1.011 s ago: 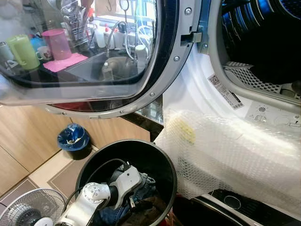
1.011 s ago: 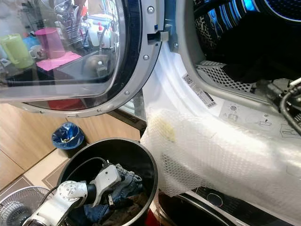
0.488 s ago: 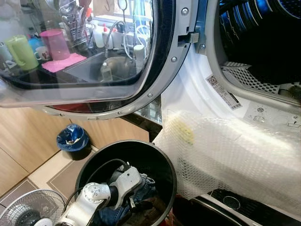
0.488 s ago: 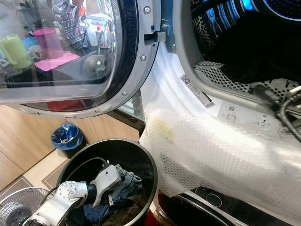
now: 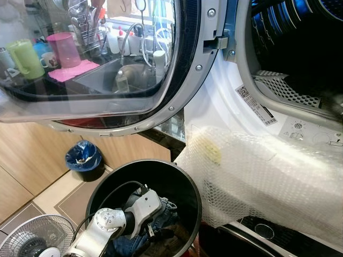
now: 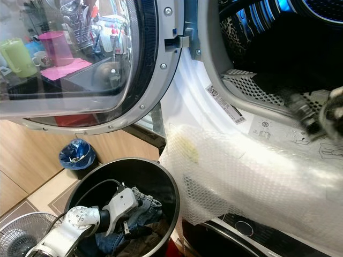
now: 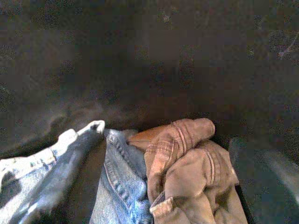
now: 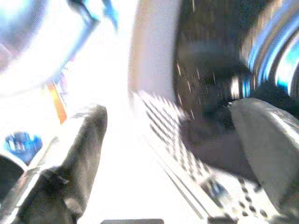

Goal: Clothes washing

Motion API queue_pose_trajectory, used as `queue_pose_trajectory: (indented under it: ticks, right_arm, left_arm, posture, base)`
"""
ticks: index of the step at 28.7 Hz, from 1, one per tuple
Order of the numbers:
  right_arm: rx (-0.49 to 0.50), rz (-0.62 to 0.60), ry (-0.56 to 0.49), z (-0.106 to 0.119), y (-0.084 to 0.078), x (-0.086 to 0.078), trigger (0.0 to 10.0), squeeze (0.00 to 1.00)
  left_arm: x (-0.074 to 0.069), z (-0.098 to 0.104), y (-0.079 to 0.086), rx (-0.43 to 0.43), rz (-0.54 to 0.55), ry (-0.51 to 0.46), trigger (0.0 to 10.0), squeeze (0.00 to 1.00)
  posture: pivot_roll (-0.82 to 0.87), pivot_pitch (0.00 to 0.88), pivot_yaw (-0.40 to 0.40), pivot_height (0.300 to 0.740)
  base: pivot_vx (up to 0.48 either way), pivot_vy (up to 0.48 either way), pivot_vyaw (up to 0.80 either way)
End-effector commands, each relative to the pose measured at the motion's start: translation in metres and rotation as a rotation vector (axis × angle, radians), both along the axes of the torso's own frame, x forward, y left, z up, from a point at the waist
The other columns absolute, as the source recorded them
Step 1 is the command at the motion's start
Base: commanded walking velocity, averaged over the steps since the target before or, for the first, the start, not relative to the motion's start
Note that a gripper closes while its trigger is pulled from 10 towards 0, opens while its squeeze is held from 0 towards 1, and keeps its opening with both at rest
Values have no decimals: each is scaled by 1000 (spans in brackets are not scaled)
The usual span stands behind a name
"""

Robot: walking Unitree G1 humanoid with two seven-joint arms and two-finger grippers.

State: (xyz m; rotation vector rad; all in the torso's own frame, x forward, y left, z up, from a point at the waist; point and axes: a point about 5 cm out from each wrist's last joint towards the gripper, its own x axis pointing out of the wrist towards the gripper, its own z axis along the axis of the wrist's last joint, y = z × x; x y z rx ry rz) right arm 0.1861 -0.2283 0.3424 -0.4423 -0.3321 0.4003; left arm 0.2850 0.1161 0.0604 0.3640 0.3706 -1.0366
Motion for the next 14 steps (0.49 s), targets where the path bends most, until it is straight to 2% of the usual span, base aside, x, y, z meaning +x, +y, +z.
queue_pose_trajectory:
  ticks: [1,3,6,8,9,10,14]
  right_arm:
    - [6,144,-50,-3,10,-22,10000,0]
    - [-12,263,34,-24,21,-37,10000,0]
    - [12,330,217,-59,23,-46,10000,0]
    - [35,330,349,-84,24,-50,10000,0]
    - [64,331,417,-97,25,-54,10000,0]
    - [136,328,506,-116,26,-59,10000,0]
    - [314,268,653,-165,21,-62,10000,0]
  left_arm:
    - [-3,-2,2,16,-11,12,10000,0]
    - [-4,-2,3,15,-14,13,10000,0]
    - [-4,-1,4,17,-28,17,10000,0]
    - [-5,0,4,15,-45,18,10000,0]
    - [-6,2,4,12,-55,14,10000,0]
    - [-7,8,5,9,-73,-1,10000,0]
    - [-7,31,13,12,-110,-44,10000,0]
  posture:
    - [-29,110,90,740]
    - [-29,113,88,740]
    - [-30,114,88,740]
    - [-27,115,87,740]
    - [-29,115,86,740]
    - [-25,116,86,740]
    - [-17,116,85,740]
  base:
    - [0,0,0]
    - [0,0,0]
    - [0,0,0]
    - [0,0,0]
    - [0,0,0]
    - [0,0,0]
    - [0,0,0]
